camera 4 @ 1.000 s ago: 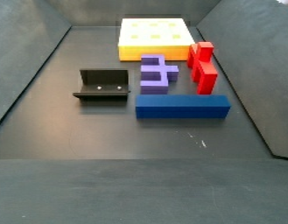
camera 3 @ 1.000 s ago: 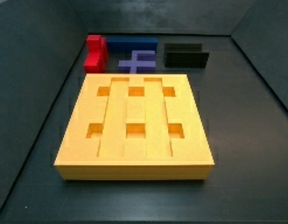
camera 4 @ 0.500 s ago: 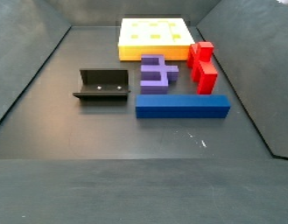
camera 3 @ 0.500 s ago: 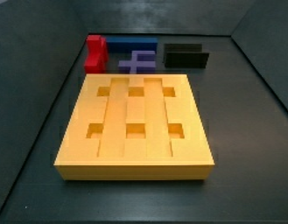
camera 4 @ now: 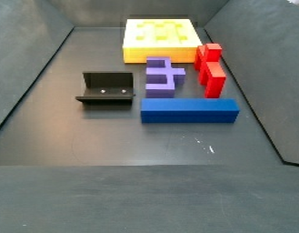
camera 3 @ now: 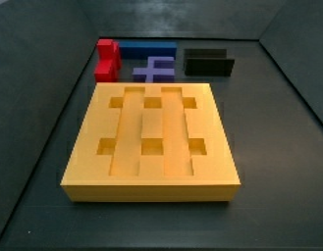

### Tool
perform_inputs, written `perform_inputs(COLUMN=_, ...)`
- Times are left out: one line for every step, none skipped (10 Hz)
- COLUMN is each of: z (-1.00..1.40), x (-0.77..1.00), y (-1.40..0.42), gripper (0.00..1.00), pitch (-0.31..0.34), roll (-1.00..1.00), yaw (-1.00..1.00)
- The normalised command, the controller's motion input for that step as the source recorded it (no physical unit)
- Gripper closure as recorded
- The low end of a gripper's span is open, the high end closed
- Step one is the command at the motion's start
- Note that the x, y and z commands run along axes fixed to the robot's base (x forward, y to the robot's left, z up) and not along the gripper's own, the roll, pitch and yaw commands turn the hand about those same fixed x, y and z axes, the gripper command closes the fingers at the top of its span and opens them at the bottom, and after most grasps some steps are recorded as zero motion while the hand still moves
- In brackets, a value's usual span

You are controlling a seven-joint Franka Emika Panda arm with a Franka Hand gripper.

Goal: Pick up the green object. Move up. Move to above the board. Insert the green object.
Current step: Move to above the board, then insert the green object.

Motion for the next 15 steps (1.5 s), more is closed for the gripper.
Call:
perform_inputs(z=0.07, x=0.13, y=-0.40, gripper=1.00, pitch=0.112, roll=0.04, yaw=1.00)
perform_inputs(z=0.04, x=0.08, y=-0.22, gripper=1.00, pitch=0.126, roll=0.06, yaw=1.00)
perform_inputs(z=0.03, x=0.06, y=-0.08, gripper=1.00, pitch=0.156, roll=0.08, yaw=1.00)
perform_inputs(z=0.03, x=0.06, y=-0.04, gripper=1.00, pitch=0.185, roll=0.10, yaw=1.00)
perform_inputs(z=0.03, x=0.06, y=-0.04, gripper=1.00, pitch=0.212, roll=0.12, yaw=0.95)
perform_inputs(z=0.03, x=0.07, y=-0.04, gripper=1.00, pitch=0.191, roll=0.12, yaw=0.61)
perform_inputs(z=0.03, x=0.08, y=-0.04, gripper=1.00, pitch=0.173, roll=0.12, yaw=0.37)
perform_inputs(z=0.02, x=0.08, y=-0.04, gripper=1.00, pitch=0.153, roll=0.11, yaw=0.22)
perform_inputs(z=-0.02, x=0.00, y=0.00, gripper=1.00, pitch=0.000, roll=0.00, yaw=0.00)
perform_inputs(z=-0.03, x=0.00, y=0.00, gripper=1.00, pitch=0.000, roll=0.00, yaw=0.00)
perform_inputs(z=-0.03, x=0.00, y=0.00, gripper=1.00, pitch=0.000, roll=0.00, yaw=0.00)
perform_inputs(z=-0.03, x=0.00, y=0.00, gripper=1.00, pitch=0.000, roll=0.00, yaw=0.00)
perform_inputs(z=-0.02, x=0.00, y=0.00, gripper=1.00, pitch=0.000, roll=0.00, yaw=0.00)
perform_inputs(z=-0.02, x=0.00, y=0.00, gripper=1.00, pitch=0.000, roll=0.00, yaw=0.00)
perform_inputs(z=-0.02, x=0.00, y=0.00, gripper=1.00, pitch=0.000, roll=0.00, yaw=0.00)
